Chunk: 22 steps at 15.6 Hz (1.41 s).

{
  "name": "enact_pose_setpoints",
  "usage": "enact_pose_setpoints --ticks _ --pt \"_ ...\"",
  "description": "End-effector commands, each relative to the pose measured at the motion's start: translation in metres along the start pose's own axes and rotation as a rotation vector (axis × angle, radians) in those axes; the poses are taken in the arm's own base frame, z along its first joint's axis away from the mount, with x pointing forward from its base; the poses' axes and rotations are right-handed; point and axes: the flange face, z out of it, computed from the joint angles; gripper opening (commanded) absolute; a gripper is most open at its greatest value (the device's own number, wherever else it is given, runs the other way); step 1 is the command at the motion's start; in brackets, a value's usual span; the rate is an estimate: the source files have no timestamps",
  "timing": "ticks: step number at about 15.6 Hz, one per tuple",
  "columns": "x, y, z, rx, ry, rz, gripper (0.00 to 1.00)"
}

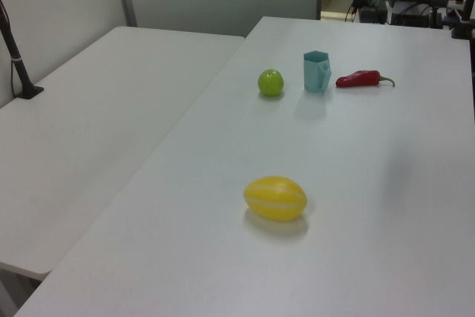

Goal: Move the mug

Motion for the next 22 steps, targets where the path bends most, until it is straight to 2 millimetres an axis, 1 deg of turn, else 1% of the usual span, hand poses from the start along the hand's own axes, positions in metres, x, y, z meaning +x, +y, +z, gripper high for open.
enact_pose_setpoints --ticks 1,10,12,15,18,21,22 --pt "-0.005 -0.001 0.000 -0.017 0.015 -0.018 1.00" --pt "-0.006 -0.001 0.000 -0.015 0.009 -0.027 1.00" --pt "-0.007 0.002 0.000 -0.011 0.005 -0.022 1.00" --pt "-0.006 0.000 0.000 -0.014 0.005 0.012 1.00" --pt "-0.004 0.001 -0.002 -0.013 0.022 0.209 1.00" --pt "0.002 0.007 0.008 -0.015 0.014 0.448 1.00" --pt "0.006 0.014 0.012 -0.015 0.025 0.519 1.00"
